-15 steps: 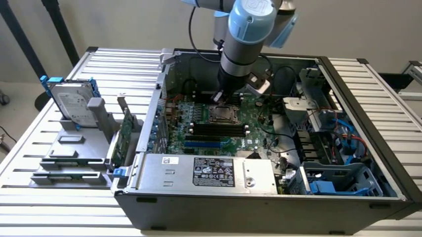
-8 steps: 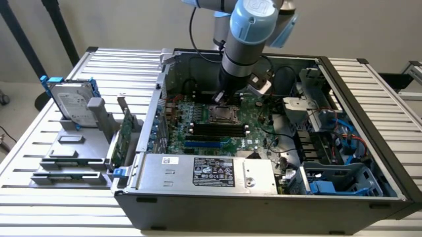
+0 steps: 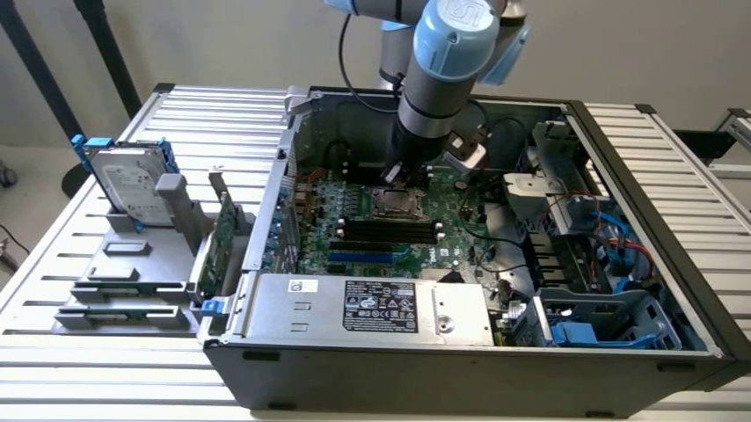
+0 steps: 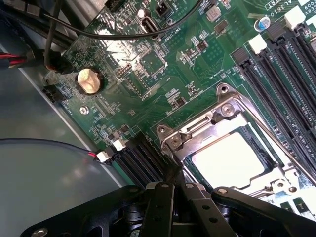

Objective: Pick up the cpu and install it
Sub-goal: 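Install the first cpu locking lever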

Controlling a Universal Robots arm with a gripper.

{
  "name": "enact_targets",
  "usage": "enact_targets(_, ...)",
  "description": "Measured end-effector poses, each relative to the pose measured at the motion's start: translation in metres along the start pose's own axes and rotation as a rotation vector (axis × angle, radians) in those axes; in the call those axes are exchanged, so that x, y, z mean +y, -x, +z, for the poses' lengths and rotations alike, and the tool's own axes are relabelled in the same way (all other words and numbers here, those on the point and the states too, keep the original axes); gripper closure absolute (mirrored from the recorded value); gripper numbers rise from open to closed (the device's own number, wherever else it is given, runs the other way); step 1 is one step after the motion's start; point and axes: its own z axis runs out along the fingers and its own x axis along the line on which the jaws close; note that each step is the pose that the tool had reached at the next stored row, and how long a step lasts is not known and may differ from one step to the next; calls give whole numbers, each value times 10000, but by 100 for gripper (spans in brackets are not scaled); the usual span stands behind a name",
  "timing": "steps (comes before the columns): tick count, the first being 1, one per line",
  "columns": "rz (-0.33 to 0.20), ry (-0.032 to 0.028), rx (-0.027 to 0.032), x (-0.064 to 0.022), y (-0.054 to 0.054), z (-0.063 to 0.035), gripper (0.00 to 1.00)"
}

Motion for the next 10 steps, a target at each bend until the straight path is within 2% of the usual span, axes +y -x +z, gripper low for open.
enact_targets(10,-6,-3,0,30,-16,8,89)
